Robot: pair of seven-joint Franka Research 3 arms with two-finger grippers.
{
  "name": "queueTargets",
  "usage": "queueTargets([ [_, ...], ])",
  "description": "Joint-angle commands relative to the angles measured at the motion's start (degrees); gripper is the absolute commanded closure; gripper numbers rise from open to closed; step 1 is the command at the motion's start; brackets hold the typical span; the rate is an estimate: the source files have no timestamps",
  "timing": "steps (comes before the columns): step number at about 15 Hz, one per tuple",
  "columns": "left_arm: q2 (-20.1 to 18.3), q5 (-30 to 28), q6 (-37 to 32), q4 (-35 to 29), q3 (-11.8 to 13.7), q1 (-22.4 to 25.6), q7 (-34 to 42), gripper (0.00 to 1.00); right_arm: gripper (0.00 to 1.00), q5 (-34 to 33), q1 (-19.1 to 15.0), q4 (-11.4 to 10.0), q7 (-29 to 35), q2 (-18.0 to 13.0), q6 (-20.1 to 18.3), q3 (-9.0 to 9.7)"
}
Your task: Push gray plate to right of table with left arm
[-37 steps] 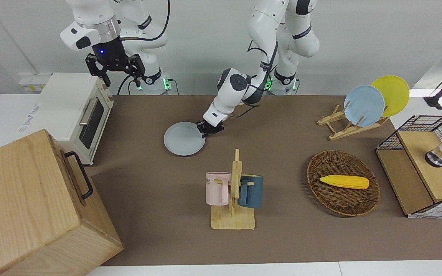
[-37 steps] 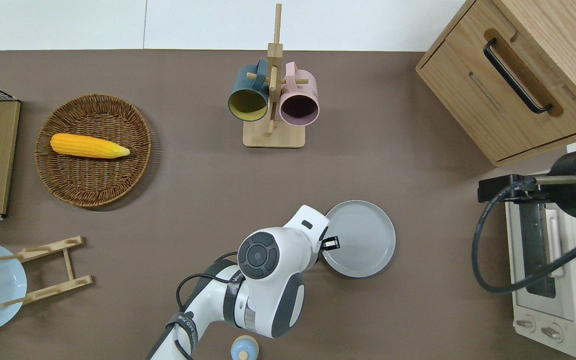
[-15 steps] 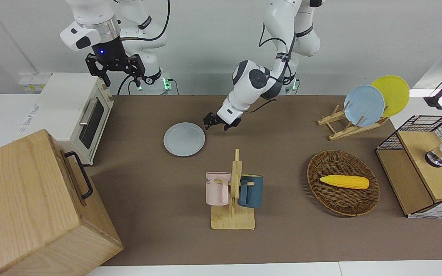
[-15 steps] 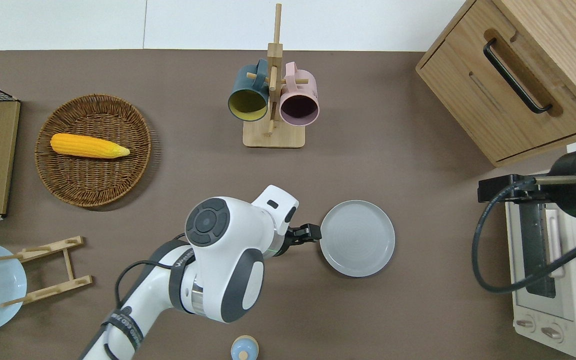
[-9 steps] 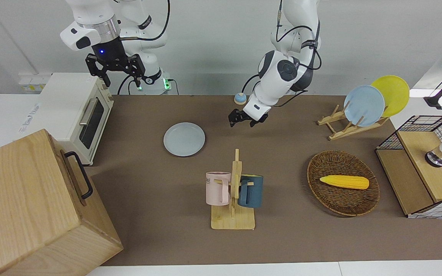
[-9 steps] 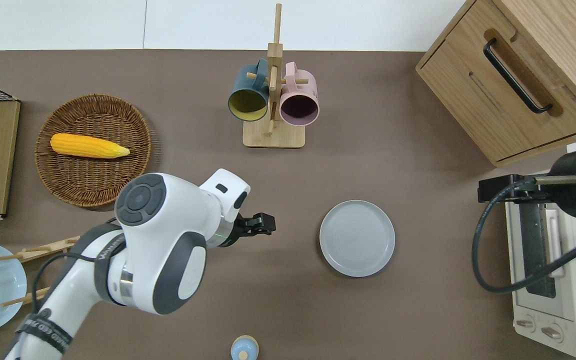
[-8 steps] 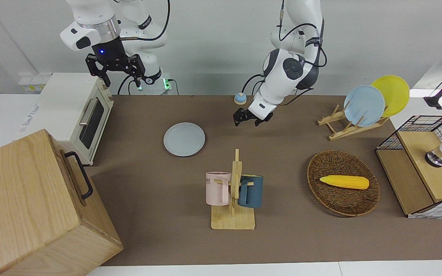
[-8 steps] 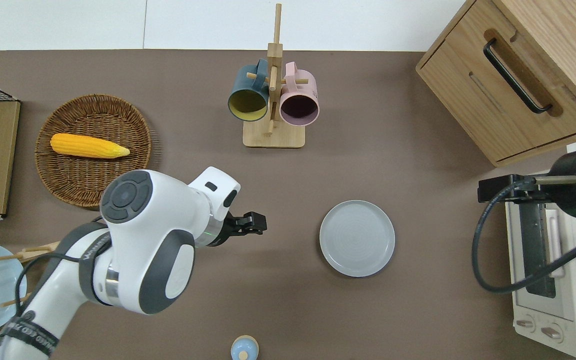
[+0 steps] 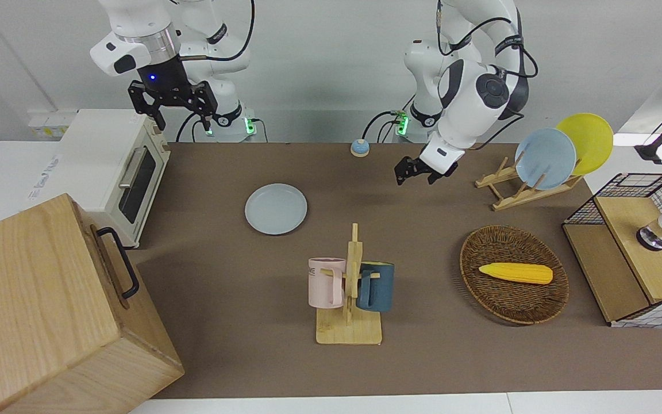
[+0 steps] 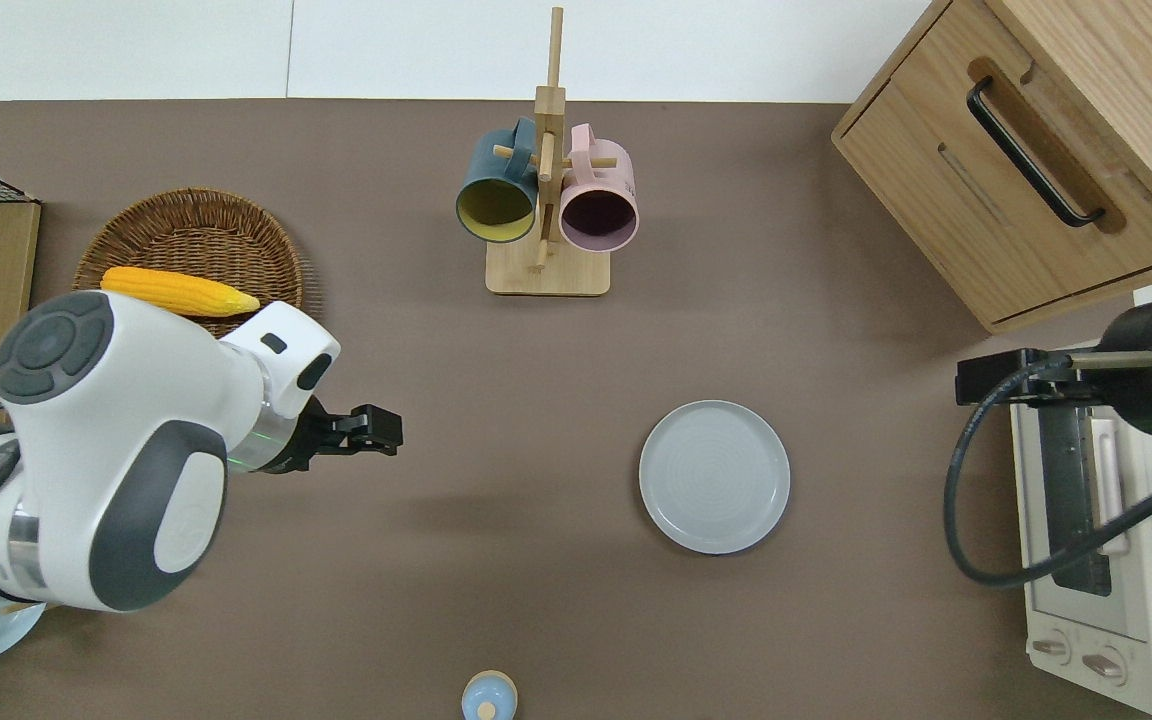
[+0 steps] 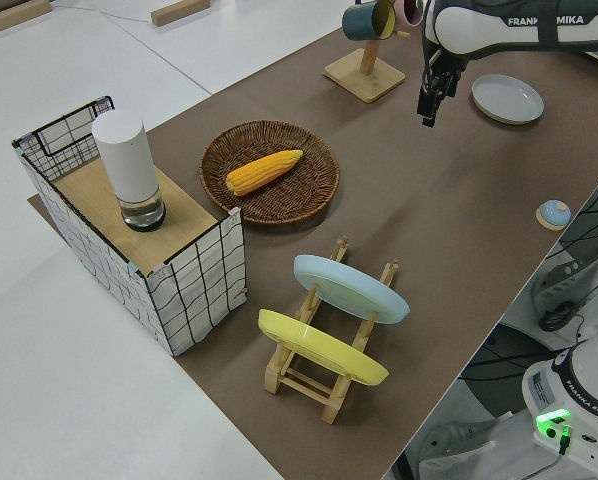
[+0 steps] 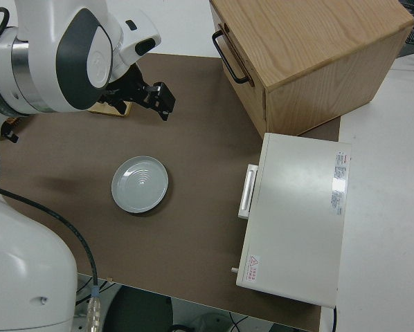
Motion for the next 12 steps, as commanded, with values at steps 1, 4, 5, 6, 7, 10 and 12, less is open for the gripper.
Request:
queueTargets([
  [1,-1.21,4.52,-6.61,4.84,0.31,2.96,3.49,0.01,0.005,-0.02,0.33,0.57,-0.10,0.33,-0.65,-0.27],
  [4,-2.26,8.91,-10.22,8.01,1.63,4.20,4.21,0.01,0.005,-0.02,0.33,0.57,-0.10,0.32,-0.65,-0.27],
  [5,-3.05,9.88,-11.18,9.41,1.71,4.98,4.21,0.00,0.005,-0.02,0.33,0.57,-0.10,0.33,-0.65,-0.27],
  [6,-3.05,10.15,-12.59,11.60,1.80,5.51,4.21,0.00,0.005,-0.02,0.33,0.57,-0.10,0.33,-0.65,-0.27],
  [7,-3.05,10.50,-13.99,13.97,1.98,5.95,4.21,0.00,0.005,-0.02,0.33,0.57,-0.10,0.33,-0.65,-0.27],
  [10,-2.70,11.73,-16.90,19.44,2.07,7.27,6.39,0.00,0.005,-0.02,0.33,0.57,-0.10,0.32,-0.65,-0.27],
  [12,-2.79,11.73,-17.17,19.80,2.50,7.97,8.42,0.00,0.005,-0.02,0.33,0.57,-0.10,0.33,-0.65,-0.27],
])
